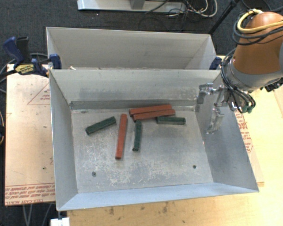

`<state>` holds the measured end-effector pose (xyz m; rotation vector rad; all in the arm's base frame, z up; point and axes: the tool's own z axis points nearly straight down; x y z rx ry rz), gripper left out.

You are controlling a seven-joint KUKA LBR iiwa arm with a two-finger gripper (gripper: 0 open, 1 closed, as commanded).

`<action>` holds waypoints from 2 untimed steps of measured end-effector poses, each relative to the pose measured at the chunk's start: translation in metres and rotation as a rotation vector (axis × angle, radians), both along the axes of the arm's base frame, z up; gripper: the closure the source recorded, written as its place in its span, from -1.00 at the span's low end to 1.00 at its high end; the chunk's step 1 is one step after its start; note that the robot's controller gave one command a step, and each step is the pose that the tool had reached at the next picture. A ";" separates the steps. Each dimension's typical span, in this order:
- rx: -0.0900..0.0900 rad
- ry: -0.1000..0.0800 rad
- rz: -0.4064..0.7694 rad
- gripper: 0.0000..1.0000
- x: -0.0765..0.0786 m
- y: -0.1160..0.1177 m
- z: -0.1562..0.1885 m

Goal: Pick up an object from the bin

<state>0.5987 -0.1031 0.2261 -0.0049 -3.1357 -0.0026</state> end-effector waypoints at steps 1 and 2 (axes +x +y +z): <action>-0.002 -0.008 0.003 -1.00 0.001 0.000 0.005; -0.002 -0.015 -0.001 -1.00 0.018 0.018 -0.050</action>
Offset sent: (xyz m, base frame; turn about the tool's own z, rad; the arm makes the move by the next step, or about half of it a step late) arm 0.0414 0.0502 -0.1561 0.0095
